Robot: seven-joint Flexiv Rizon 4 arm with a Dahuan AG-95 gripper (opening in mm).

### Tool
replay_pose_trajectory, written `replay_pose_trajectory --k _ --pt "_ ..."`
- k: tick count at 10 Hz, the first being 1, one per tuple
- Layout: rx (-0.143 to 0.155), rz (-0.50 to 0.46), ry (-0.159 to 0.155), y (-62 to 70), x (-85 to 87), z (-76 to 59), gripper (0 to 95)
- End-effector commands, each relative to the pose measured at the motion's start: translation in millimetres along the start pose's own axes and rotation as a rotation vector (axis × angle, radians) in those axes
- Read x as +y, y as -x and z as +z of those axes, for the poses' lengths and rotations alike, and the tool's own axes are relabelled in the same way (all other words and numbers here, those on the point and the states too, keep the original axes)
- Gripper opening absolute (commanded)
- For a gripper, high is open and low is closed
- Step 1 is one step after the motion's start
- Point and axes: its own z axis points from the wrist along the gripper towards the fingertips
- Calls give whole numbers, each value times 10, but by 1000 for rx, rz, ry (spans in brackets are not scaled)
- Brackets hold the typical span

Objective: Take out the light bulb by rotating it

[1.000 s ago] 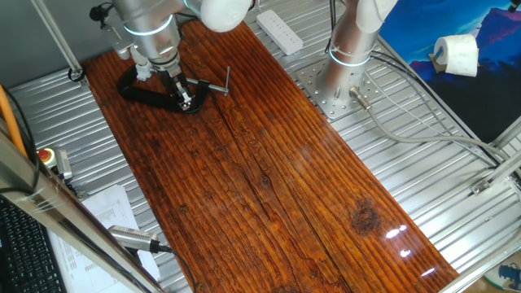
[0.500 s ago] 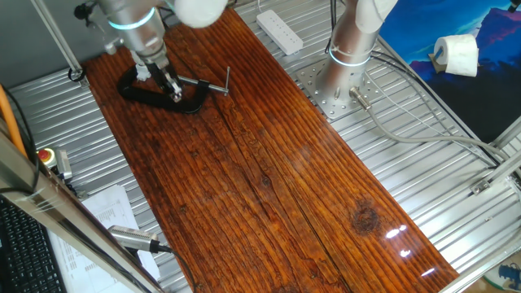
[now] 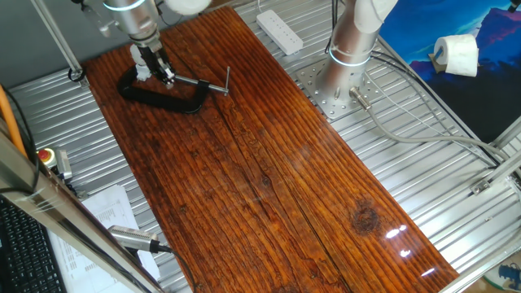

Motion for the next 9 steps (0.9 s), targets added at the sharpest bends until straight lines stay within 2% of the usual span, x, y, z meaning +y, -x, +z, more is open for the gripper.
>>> replay_pose_trajectory --k 1,3,4,6,9 --pt "-2 86 -2 -32 11 -5 0" --pt "-14 196 -11 -32 11 -5 0" --pt "-22 185 -11 -32 11 -5 0" --pt "-12 206 -12 -32 11 -5 0" --pt "-17 207 -20 -32 -8 11 0"
